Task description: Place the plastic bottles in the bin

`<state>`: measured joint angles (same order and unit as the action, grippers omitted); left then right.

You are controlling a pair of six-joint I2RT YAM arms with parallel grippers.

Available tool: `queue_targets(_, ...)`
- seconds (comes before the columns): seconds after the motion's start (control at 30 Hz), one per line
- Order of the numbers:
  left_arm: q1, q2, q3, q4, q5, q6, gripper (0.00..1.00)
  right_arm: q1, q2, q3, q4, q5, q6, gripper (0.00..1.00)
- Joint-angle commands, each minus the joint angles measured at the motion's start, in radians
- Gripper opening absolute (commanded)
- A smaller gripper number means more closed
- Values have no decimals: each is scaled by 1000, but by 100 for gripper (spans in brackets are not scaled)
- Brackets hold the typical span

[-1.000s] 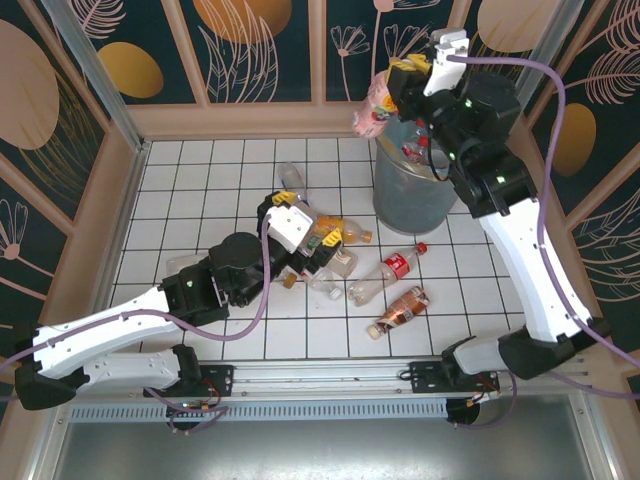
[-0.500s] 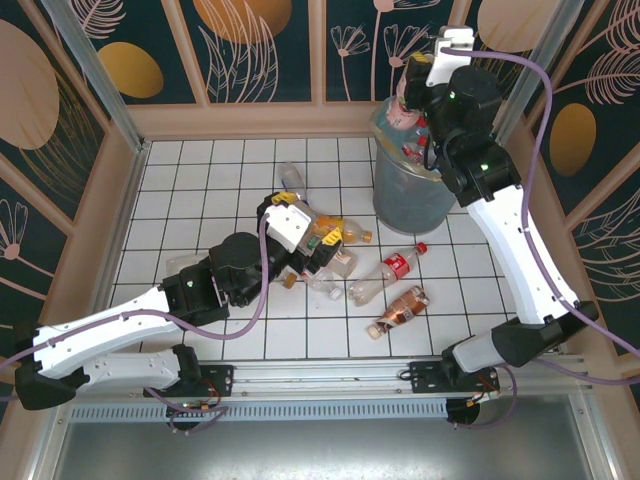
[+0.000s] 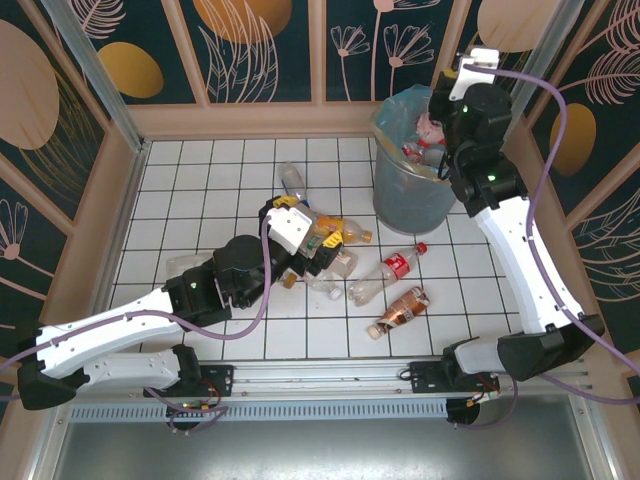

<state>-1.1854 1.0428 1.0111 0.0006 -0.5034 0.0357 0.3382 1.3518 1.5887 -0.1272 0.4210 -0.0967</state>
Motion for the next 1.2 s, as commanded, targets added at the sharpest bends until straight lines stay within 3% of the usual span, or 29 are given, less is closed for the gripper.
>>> queue_targets(0.0, 0, 5, -17, 30, 10, -36, 94, -39, -19, -95, 48, -91, 77, 0)
queue_targets(0.33, 0, 11, -26, 15, 2, -58, 94, -158, 7, -296, 33, -254, 146, 0)
queue_targets(0.77, 0, 39, -28, 2, 12, -86, 95, -232, 115, -338, -9, -350, 143, 17)
queue_targets(0.87, 0, 36, -30, -2, 8, -88, 95, -235, 136, -332, -17, -362, 141, 24)
queue_targets(1.03, 0, 25, -32, -4, -3, -91, 95, -234, 149, -264, -70, -401, 159, 47)
queue_targets(1.17, 0, 26, -31, 2, -7, -90, 95, -230, 124, -207, -90, -433, 176, 54)
